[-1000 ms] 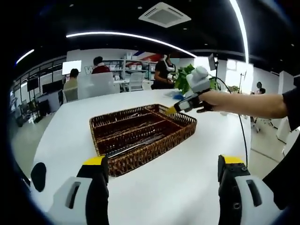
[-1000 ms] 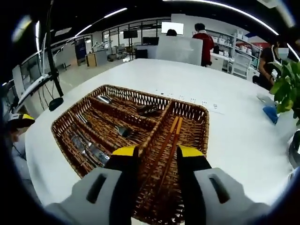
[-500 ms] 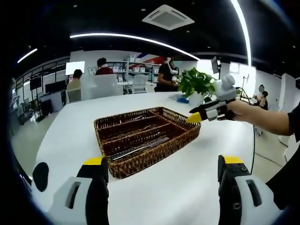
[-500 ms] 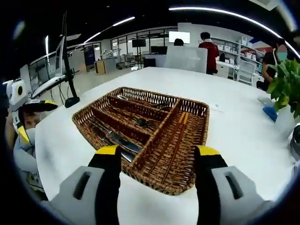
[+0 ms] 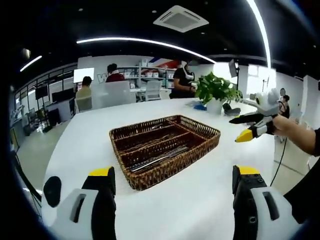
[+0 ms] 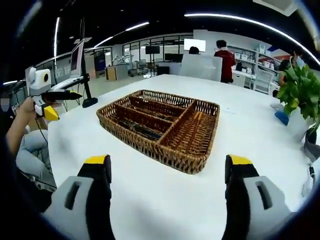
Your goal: Arrange the knives, forks, and spoons in their matching storage slots by inserting each utensil handle-first until every utensil is classified and aligned in the correct compartment
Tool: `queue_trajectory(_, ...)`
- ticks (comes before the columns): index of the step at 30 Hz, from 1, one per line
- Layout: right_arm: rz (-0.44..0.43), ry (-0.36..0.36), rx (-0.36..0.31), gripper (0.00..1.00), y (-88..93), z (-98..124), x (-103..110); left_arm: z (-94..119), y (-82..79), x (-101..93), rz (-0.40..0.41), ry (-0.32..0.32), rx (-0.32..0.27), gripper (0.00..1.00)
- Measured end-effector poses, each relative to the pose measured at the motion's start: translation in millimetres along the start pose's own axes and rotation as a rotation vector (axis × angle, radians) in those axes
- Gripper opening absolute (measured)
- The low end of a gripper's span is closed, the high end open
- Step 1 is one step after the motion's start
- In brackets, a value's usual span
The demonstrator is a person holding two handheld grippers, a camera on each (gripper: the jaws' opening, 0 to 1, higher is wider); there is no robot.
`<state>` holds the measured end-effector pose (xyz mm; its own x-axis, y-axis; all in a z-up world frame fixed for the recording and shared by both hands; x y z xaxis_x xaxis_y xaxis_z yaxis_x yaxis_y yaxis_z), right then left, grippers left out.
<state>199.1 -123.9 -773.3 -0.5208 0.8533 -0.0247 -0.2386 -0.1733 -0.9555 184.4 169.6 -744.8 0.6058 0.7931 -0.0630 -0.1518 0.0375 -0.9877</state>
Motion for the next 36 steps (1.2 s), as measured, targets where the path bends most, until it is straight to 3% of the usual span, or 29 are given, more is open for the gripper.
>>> queue_trajectory(10,-0.023,0.005,-0.030,1.00,-2.1,24,3,5,-3.2,8.0,-0.007,-0.031,-0.022,0.99)
queue_trajectory(36,-0.014,0.028,-0.001,1.00,1.7,32,7,3,0.7,4.3,-0.014,-0.015,-0.005,0.99)
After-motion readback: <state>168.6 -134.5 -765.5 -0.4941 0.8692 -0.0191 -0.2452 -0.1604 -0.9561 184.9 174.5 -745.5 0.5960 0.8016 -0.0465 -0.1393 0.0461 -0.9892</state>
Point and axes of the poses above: the point that each gripper's makers call its tool centre point, and the gripper's own axes: z roughly backward along the fingers, x roughly to its left, y roughly out of its underside, the point moved 3 cm from there along z, roughly backward along the fingers, and after that the axes turned 11 degrees about -x, right-handed, at the moved point
